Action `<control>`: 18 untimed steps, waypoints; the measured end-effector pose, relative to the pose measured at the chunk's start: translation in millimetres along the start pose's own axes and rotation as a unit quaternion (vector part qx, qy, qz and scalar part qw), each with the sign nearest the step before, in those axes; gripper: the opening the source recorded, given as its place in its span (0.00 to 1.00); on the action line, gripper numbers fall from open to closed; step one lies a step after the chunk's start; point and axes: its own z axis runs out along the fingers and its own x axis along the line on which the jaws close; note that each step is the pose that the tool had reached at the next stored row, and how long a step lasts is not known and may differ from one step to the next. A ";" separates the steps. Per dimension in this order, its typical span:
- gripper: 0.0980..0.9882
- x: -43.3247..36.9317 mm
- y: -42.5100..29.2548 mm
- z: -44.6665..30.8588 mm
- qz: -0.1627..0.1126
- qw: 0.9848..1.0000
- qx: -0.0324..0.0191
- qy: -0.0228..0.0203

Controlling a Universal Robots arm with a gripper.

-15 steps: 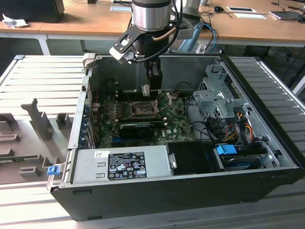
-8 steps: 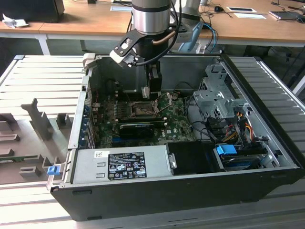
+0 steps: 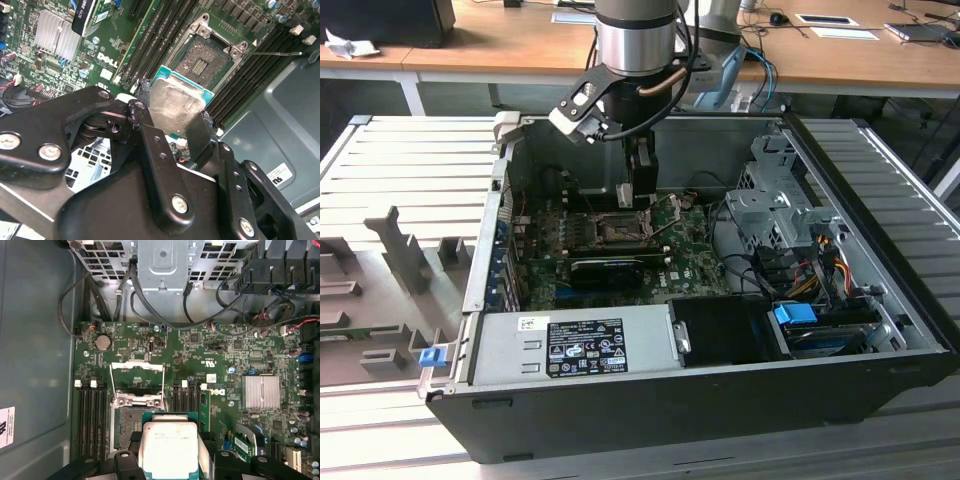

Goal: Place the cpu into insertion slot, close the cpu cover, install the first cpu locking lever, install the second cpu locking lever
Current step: 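Place the cpu into insertion slot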

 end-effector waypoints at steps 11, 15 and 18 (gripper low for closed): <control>0.48 1.0 -11.3 18.2 0.000 1.000 0.000 0.000; 0.48 4.0 -17.1 22.6 0.000 1.000 0.000 0.000; 0.48 5.7 -18.4 30.7 0.000 1.000 0.000 0.000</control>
